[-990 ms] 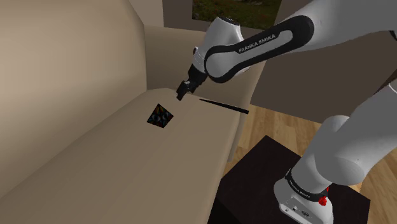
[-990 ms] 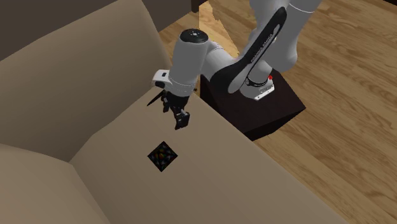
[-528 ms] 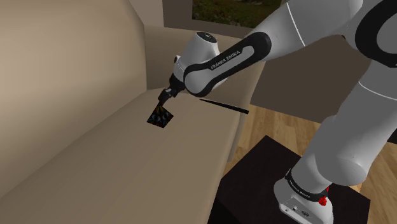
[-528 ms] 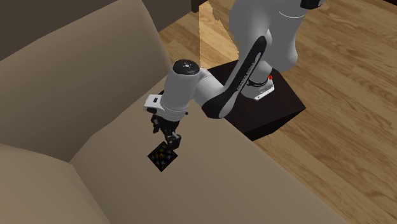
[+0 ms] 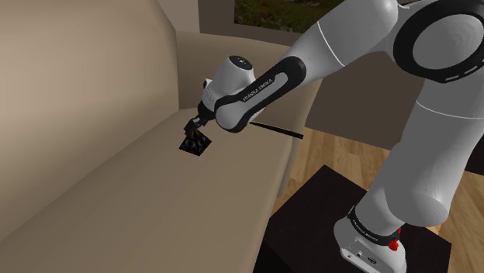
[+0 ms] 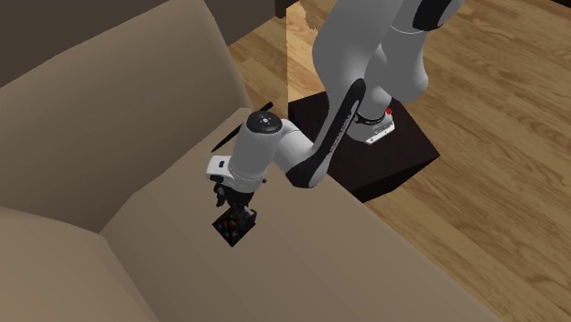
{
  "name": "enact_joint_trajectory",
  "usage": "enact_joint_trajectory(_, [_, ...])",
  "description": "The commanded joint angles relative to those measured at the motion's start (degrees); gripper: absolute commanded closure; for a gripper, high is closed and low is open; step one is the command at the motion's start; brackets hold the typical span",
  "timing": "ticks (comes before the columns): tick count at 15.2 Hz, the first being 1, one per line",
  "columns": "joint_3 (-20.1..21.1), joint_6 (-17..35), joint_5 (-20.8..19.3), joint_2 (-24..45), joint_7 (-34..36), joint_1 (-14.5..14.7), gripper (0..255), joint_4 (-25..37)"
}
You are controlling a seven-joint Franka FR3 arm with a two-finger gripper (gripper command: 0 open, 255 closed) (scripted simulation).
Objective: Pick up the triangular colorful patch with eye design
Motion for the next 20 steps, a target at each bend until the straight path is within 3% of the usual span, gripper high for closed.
enact_joint_trajectory(1, [-0.1,1.5,-0.2,1.2,0.1,0.2,0,-0.2])
enact_joint_trajectory(4, [-0.1,1.9,-0.2,1.5,0.1,0.2,0,-0.3])
enact_joint_trajectory(5, [-0.1,1.9,-0.2,1.5,0.2,0.2,255,-0.3])
enact_joint_trajectory(14, [-0.1,1.9,-0.2,1.5,0.1,0.2,255,-0.3])
enact_joint_trajectory(20, [0.0,-2.4,-0.1,-1.7,0.3,0.1,255,0.7])
